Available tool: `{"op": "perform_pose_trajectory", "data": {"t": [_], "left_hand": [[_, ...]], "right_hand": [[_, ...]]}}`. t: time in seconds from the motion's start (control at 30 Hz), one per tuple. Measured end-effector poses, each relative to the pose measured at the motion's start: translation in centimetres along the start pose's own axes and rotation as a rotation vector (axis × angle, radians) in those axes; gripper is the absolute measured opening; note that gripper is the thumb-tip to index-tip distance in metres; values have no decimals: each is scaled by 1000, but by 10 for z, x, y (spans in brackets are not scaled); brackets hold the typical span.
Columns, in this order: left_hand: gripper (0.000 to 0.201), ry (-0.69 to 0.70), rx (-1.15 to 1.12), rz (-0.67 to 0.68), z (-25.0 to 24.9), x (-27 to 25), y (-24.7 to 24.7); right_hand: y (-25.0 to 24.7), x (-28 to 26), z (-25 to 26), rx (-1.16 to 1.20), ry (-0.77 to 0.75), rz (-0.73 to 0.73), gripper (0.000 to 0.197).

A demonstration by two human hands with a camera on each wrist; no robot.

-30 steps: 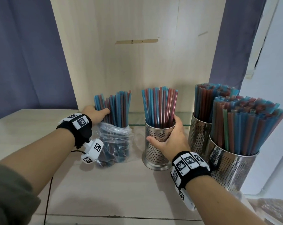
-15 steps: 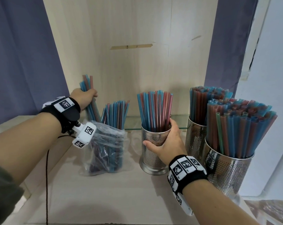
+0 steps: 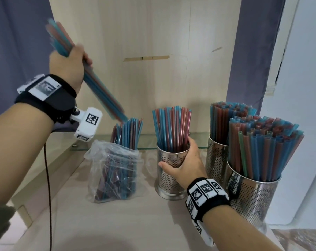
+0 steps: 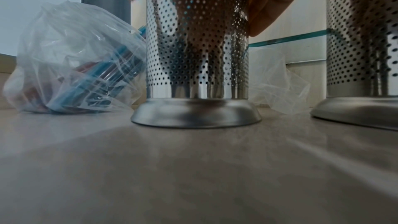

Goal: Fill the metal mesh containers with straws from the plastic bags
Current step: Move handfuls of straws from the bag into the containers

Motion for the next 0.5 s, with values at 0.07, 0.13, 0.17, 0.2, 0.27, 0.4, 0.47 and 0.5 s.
{"op": "perform_pose_trajectory", "data": {"t": [0.07, 0.13, 0.17, 0.2, 0.27, 0.4, 0.47, 0.5], "left_hand": [[22, 20, -182, 55, -23, -7, 7], [27, 0, -291, 172, -41, -19, 17], [30, -27, -327, 240, -47, -27, 24], [33, -60, -342, 307, -50, -38, 34], [38, -109, -304, 383, -47, -62, 55], [40, -160, -215, 306, -19, -99, 88], [40, -152, -176, 255, 2, -106, 97], [39, -139, -129, 234, 12, -108, 100]], "right_hand": [[0, 0, 0, 1, 0, 1, 112], [0, 1, 0, 1, 0, 6, 112], [1, 1, 0, -1, 0, 7, 112], [1, 1, -1, -4, 1, 5, 113], [1, 1, -1, -7, 2, 0, 114], [2, 1, -3, -3, 3, 1, 114], [2, 1, -4, 1, 1, -1, 114], [3, 2, -5, 4, 0, -2, 114]]}}
Point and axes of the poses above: each hand's wrist, its own x-axis towards the middle knuckle, its own y-axis out of the palm, z = x × y, the point moved 4 cm from there along x, towards the middle knuckle, and after that the axes turned 11 degrees about -y, right-handed, at the moved point
